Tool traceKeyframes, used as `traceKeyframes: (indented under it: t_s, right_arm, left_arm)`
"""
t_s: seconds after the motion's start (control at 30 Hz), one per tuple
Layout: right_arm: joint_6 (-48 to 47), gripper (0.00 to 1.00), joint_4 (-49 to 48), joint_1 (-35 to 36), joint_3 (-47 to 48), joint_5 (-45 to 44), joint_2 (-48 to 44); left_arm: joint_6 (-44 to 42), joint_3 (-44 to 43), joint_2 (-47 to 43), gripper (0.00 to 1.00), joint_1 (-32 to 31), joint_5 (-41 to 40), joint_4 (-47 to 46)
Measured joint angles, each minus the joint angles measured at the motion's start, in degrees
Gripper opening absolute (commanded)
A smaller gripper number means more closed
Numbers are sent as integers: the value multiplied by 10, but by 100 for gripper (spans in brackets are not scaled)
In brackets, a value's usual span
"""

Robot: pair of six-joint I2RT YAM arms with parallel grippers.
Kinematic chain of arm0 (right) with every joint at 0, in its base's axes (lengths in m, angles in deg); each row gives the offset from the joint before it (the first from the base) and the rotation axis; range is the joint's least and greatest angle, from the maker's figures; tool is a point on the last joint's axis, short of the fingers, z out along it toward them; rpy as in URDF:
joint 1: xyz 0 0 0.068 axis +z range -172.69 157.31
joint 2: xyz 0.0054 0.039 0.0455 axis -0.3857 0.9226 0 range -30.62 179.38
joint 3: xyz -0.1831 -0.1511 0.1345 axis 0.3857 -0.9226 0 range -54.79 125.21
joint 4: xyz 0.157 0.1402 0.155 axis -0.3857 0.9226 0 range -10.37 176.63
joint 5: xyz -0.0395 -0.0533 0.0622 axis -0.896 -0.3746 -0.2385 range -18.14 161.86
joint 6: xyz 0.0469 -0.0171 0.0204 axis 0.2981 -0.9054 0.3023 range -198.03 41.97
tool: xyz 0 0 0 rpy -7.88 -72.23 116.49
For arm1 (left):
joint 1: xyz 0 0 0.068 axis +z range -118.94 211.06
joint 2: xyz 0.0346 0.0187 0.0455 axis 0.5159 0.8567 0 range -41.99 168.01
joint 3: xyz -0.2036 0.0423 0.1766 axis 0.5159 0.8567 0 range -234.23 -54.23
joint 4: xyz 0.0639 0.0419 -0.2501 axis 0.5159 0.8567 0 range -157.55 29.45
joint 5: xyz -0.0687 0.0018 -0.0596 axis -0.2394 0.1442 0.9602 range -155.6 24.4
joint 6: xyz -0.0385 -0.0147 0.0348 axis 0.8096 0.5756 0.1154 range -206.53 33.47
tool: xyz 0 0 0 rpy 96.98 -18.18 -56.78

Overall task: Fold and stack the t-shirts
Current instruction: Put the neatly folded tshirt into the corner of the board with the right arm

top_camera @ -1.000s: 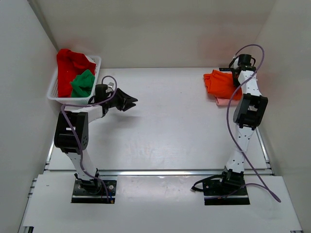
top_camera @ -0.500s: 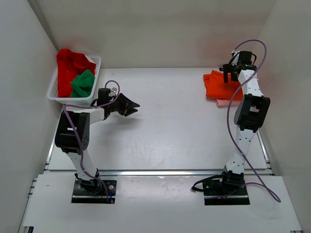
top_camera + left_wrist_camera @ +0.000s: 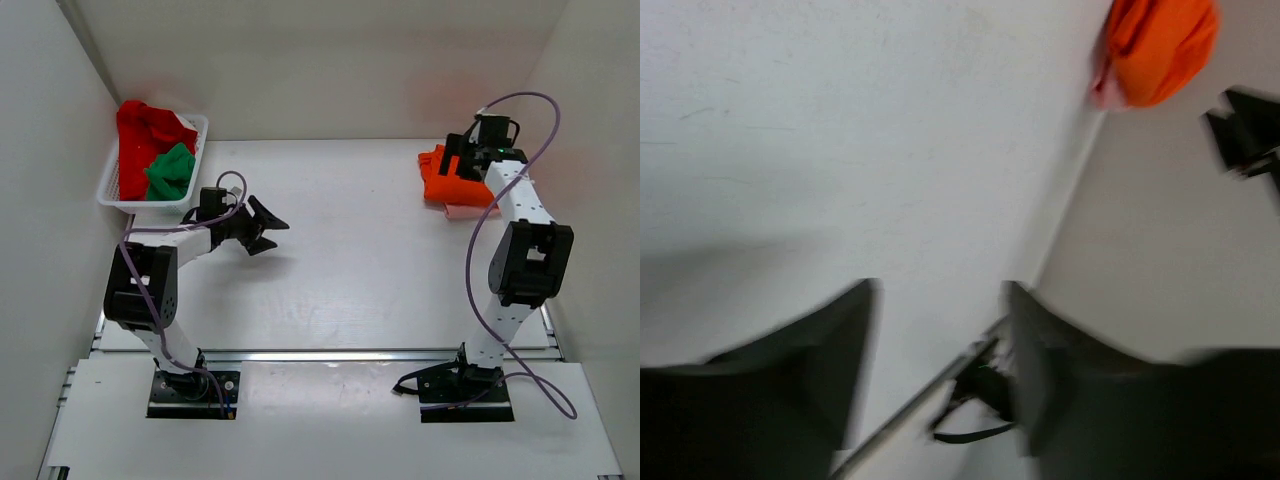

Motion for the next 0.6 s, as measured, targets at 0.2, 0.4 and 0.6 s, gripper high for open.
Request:
traceKeyframes:
  t_s: [0.2, 0.4, 0.6]
  right_arm:
    - [23, 100, 1, 61, -77, 15, -40]
    - [31, 99, 18, 67, -152, 16, -110]
    - [45, 99, 14, 61, -207, 21, -168]
  left_arm:
    - [-123, -29, -39, 99, 0, -40, 156]
    - [-274, -115, -31, 99, -17, -79, 321]
    - [-337, -76, -65, 99, -26, -97, 371]
